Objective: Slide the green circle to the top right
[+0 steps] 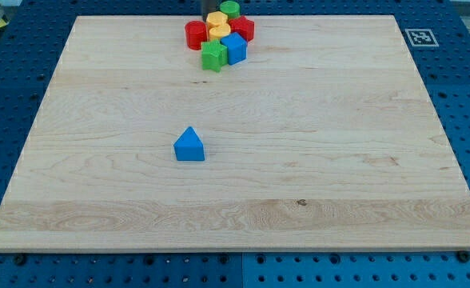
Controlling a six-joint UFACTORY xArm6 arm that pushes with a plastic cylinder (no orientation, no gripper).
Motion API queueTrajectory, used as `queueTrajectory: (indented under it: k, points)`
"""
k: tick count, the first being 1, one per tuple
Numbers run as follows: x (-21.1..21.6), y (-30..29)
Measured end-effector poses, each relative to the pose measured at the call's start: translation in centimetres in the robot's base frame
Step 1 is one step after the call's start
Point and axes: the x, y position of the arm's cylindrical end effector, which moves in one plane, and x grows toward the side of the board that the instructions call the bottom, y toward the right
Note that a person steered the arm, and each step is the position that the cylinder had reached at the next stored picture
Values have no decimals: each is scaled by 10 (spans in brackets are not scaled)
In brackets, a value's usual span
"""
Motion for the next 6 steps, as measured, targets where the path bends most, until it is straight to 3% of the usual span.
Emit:
queueTrajectory:
  k: [1,4,6]
  points:
    - [11,33]
    - [-3,16]
    - [1,144]
